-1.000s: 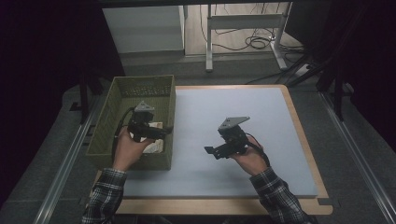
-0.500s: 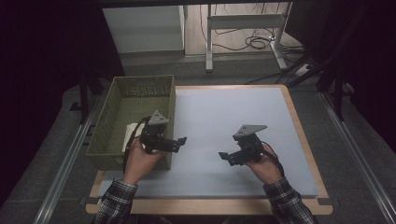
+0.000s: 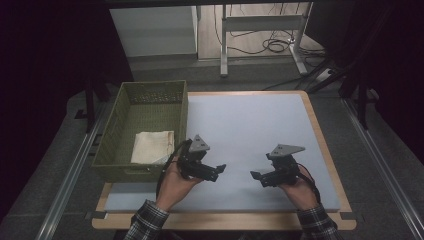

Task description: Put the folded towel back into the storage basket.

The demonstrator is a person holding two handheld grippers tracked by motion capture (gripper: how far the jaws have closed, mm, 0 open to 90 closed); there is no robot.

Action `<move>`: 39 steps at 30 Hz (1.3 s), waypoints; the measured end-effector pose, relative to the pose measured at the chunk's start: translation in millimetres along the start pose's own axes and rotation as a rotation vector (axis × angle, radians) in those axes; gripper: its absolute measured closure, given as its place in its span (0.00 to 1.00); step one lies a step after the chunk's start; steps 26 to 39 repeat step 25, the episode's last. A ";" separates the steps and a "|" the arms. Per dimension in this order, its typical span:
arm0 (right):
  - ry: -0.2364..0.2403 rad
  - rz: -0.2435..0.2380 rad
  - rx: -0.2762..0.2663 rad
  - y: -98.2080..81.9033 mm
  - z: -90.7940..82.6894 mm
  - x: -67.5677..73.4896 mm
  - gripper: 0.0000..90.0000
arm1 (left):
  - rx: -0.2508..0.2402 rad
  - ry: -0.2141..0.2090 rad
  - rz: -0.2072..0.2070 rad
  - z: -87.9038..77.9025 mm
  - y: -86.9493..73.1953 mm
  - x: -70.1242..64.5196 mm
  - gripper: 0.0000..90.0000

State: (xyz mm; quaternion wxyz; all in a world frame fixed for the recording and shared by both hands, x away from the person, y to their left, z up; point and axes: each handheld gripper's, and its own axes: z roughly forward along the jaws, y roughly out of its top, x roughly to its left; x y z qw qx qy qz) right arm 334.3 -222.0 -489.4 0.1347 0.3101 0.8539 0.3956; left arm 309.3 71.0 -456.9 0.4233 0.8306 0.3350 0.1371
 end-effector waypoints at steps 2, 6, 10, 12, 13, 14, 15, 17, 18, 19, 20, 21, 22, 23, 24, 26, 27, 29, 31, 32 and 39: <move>-0.011 0.002 0.012 -7.8 -2.5 -3.4 0.09 | 0.004 -0.012 0.014 8.4 -2.6 -7.9 0.03; -0.042 0.001 0.043 -20.9 -6.4 -10.2 0.08 | 0.026 -0.017 0.051 25.4 -9.6 -25.5 0.04; -0.059 0.017 0.054 -33.2 -8.1 -15.9 0.09 | 0.053 -0.038 0.056 44.7 -18.2 -34.6 0.03; -0.071 0.015 0.065 -39.7 -7.8 -17.9 0.08 | 0.065 -0.048 0.042 53.6 -22.9 -33.5 0.03; -0.077 0.014 0.070 -43.0 -7.1 -18.8 0.08 | 0.071 -0.051 0.032 59.4 -26.3 -31.9 0.03; -0.090 0.011 0.079 -47.4 -6.2 -20.2 0.08 | 0.080 -0.050 0.026 62.7 -28.1 -31.0 0.03; -0.096 0.013 0.085 -49.9 -5.6 -21.1 0.08 | 0.091 -0.049 0.020 67.2 -30.7 -29.6 0.03; -0.100 0.018 0.081 -56.4 -4.1 -23.8 0.07 | 0.118 -0.045 0.007 76.3 -35.6 -27.2 0.03; -0.091 0.026 0.074 -56.9 -5.1 -24.9 0.07 | 0.134 -0.043 0.002 81.0 -38.3 -26.0 0.04; -0.099 0.033 0.073 -57.1 -5.5 -25.2 0.07 | 0.152 -0.042 0.001 86.6 -41.6 -25.4 0.04; -0.101 0.032 0.075 -57.1 -5.2 -25.1 0.07 | 0.150 -0.032 0.029 87.5 -42.7 -27.7 0.01; -0.107 0.023 0.078 -57.1 -4.6 -24.2 0.07 | 0.158 -0.016 0.042 88.3 -42.4 -30.0 0.01; -0.113 0.018 0.081 -57.1 -4.2 -23.1 0.07 | 0.158 -0.018 0.039 88.4 -42.5 -29.8 0.01; -0.110 0.021 0.080 -57.5 -4.2 -23.4 0.07 | 0.157 -0.016 0.042 88.4 -43.0 -30.4 0.01; -0.111 0.020 0.079 -58.3 -4.6 -23.4 0.07 | 0.156 -0.015 0.040 88.2 -43.0 -30.1 0.01; -0.111 0.020 0.078 -58.0 -4.5 -23.5 0.07 | 0.155 -0.017 0.039 88.2 -43.1 -30.0 0.01; -0.111 0.020 0.078 -58.0 -4.5 -23.5 0.07 | 0.155 -0.017 0.039 88.2 -43.1 -30.0 0.01; -0.111 0.020 0.078 -58.0 -4.5 -23.5 0.07 | 0.155 -0.017 0.039 88.2 -43.1 -30.0 0.01; -0.111 0.020 0.078 -58.0 -4.5 -23.5 0.07 | 0.155 -0.017 0.039 88.2 -43.1 -30.0 0.01; -0.111 0.020 0.078 -58.0 -4.5 -23.5 0.07 | 0.155 -0.017 0.039 88.2 -43.1 -30.0 0.01; -0.111 0.020 0.078 -58.0 -4.5 -23.5 0.07 | 0.155 -0.017 0.039 88.2 -43.1 -30.0 0.01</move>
